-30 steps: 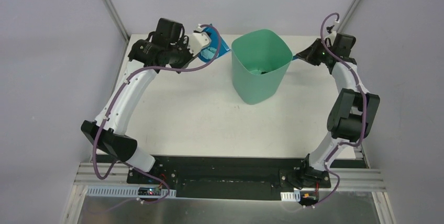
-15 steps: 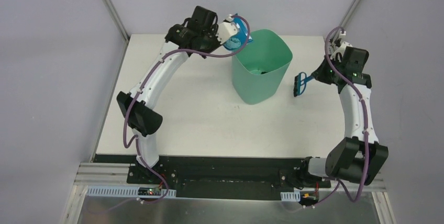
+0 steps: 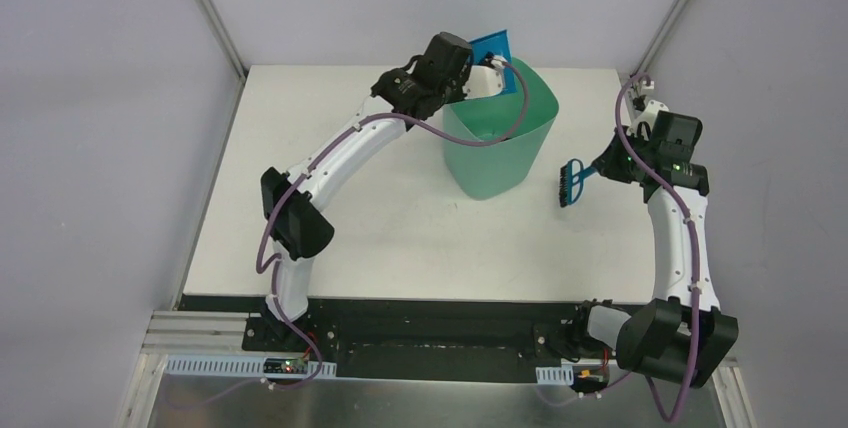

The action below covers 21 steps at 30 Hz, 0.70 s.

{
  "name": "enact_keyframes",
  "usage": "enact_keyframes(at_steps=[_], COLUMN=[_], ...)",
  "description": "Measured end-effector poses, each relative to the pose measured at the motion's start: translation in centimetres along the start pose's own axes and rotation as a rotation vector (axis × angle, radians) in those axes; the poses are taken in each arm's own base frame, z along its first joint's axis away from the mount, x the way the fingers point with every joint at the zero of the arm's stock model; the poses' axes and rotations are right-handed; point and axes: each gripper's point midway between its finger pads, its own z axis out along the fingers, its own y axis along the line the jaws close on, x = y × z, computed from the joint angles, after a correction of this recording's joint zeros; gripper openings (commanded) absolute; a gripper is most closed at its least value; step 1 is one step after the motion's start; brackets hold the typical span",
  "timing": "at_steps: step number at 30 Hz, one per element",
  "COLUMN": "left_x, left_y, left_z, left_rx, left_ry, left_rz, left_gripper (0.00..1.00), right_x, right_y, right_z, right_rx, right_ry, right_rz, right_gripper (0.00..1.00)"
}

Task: Sweep away the paper scraps from the table

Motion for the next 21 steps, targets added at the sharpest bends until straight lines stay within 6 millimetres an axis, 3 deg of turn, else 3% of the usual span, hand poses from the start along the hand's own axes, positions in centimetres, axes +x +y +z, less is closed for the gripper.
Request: enact_keyframes(at_steps=[4, 13, 17, 21], left_x=[-1.3, -1.8, -3.0, -4.2], left_y=[0.6, 1.9, 3.8, 6.2], left_z=[0.8, 3.0, 2.2, 0.0], left_rx=[-0.098, -0.346, -0.433, -0.533], left_ry=[0.005, 0.085, 0.090, 0.074], left_rz=[0.134, 0.525, 0.627, 0.633], left_gripper=[0.00, 0.00, 0.00, 0.00], right_x=[0.1, 0.9, 1.6, 1.7], right_y=[0.1, 0.1, 0.0, 0.0], right_z=[0.2, 1.0, 1.3, 1.5], right_rx=[-0.009, -0.026, -0.030, -0.034], right_ry=[0.009, 0.038, 0.050, 0.055], right_rz=[0.002, 0.012, 0.019, 0.029], right_gripper=[0.00, 0.00, 0.00, 0.00])
